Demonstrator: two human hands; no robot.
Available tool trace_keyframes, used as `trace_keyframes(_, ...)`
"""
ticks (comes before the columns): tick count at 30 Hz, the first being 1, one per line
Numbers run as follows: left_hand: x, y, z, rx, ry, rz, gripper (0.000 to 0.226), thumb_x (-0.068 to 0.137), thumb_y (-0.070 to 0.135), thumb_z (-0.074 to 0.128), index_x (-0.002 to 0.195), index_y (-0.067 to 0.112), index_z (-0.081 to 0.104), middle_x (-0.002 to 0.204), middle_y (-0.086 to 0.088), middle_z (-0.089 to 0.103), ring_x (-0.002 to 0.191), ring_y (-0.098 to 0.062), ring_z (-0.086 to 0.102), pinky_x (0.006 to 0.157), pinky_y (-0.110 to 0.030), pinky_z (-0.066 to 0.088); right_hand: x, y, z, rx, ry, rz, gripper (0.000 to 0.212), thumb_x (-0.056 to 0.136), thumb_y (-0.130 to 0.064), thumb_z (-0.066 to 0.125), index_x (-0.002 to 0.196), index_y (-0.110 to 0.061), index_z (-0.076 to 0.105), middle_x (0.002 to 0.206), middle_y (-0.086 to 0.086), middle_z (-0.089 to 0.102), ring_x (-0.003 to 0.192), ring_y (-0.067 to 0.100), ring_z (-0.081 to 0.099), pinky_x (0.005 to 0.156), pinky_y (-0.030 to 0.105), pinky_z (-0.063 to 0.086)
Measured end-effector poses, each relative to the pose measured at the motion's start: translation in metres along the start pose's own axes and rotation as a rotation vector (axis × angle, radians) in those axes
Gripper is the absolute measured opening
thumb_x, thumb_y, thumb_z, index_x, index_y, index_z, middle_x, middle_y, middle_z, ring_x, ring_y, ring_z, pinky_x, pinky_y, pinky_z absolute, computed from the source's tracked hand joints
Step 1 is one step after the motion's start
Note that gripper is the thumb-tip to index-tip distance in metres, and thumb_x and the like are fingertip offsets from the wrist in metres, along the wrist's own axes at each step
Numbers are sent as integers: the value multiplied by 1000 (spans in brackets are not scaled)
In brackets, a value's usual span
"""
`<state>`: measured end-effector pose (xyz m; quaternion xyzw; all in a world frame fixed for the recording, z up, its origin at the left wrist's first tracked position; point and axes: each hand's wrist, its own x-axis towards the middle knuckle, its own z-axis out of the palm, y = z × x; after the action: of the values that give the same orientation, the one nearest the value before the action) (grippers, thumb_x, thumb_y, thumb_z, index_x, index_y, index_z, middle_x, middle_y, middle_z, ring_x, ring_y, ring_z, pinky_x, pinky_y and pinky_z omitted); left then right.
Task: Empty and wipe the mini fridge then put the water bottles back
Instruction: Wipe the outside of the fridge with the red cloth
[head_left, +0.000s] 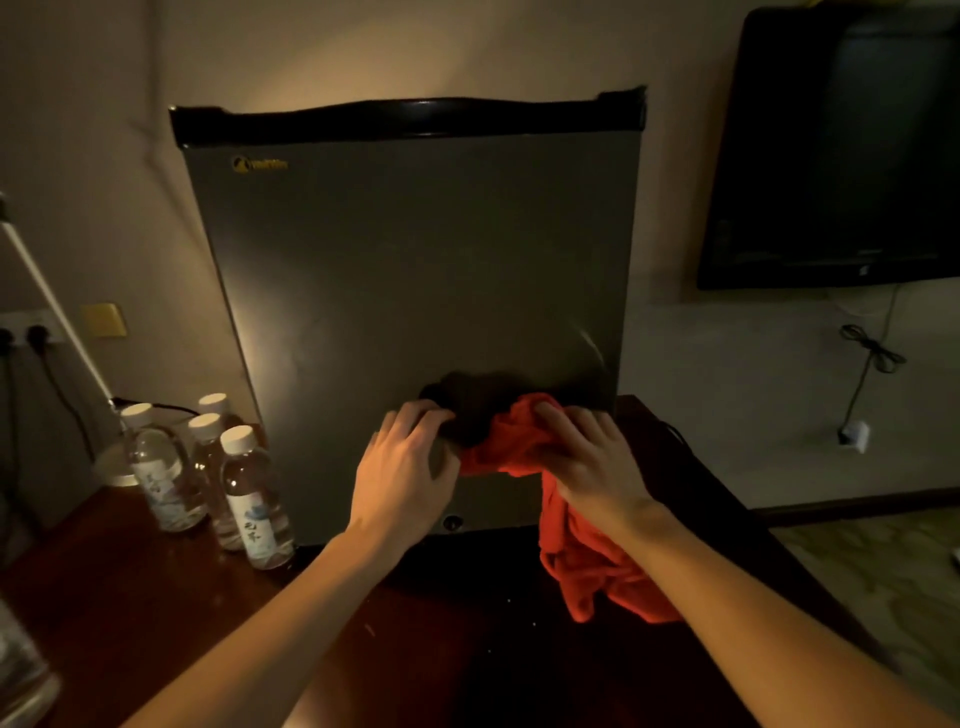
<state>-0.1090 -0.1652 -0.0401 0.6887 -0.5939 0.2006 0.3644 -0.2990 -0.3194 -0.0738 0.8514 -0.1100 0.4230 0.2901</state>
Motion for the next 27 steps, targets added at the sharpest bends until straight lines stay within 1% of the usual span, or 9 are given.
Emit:
trace_keyframes(5, 2, 1, -2, -2, -27, -2, 44, 82, 17, 70, 125, 18, 61, 130, -2, 55, 117, -23, 52, 93, -38, 48, 45, 57, -27, 3, 229, 167, 27, 84, -10, 61, 106, -25, 57, 137, 16, 46, 101, 42, 61, 84, 47, 49)
trace_keyframes(8, 3, 0, -3, -3, -15, -8, 43, 80, 17, 70, 123, 17, 62, 128, -3, 57, 115, -25, 54, 91, -39, 49, 65, 68, -38, -92, 262, 260, 23, 88, -8, 57, 106, -21, 61, 132, 21, 54, 102, 44, 61, 86, 47, 46)
trace_keyframes(11, 4, -2, -4, -1, -7, -13, 44, 81, 18, 70, 124, 17, 61, 129, -3, 56, 117, -24, 53, 94, -39, 48, 45, 53, -22, -17, 332, 328, 30, 81, 0, 64, 104, -18, 67, 132, 22, 52, 98, 45, 58, 84, 47, 48)
trace_keyframes(14, 3, 0, -3, 3, -22, -21, 45, 84, 22, 68, 128, 19, 59, 132, -1, 54, 122, -22, 50, 99, -37, 46, 10, 22, -2, 31, 235, 236, 30, 74, 1, 70, 94, -21, 69, 131, 18, 49, 94, 40, 57, 76, 46, 48)
trace_keyframes(17, 3, 1, -3, 18, -49, -31, 46, 87, 24, 65, 132, 20, 57, 136, 0, 52, 126, -20, 47, 101, -35, 42, 4, 6, -4, 20, 102, 194, 18, 74, -3, 62, 79, -18, 71, 124, 16, 51, 90, 34, 54, 70, 45, 48)
trace_keyframes(19, 1, 1, -3, 35, -88, -28, 49, 88, 27, 64, 135, 22, 54, 139, 1, 50, 128, -20, 44, 103, -35, 40, 15, 9, -15, 53, 75, 177, 15, 71, -7, 64, 79, -18, 71, 126, 13, 49, 91, 34, 53, 70, 43, 47)
trace_keyframes(21, 0, 1, -3, 46, -105, -22, 49, 87, 28, 64, 135, 22, 54, 138, 1, 50, 128, -21, 45, 102, -35, 40, 35, 20, -26, 60, 124, 206, 19, 73, -10, 60, 87, -16, 71, 128, 16, 52, 94, 37, 56, 76, 43, 49)
trace_keyframes(24, 0, 0, -3, 37, -96, -32, 49, 86, 28, 64, 134, 21, 56, 135, 1, 52, 124, -22, 48, 100, -36, 42, 83, 34, -42, 56, 248, 405, 28, 84, -16, 54, 103, -9, 73, 131, 23, 53, 105, 43, 55, 97, 40, 41)
trace_keyframes(27, -4, -3, -4, 33, -89, -50, 50, 85, 28, 64, 133, 21, 56, 134, 0, 54, 123, -23, 50, 98, -36, 44, 102, 21, -38, 78, 262, 438, 29, 83, -3, 61, 109, -8, 72, 133, 23, 50, 107, 43, 50, 98, 45, 44)
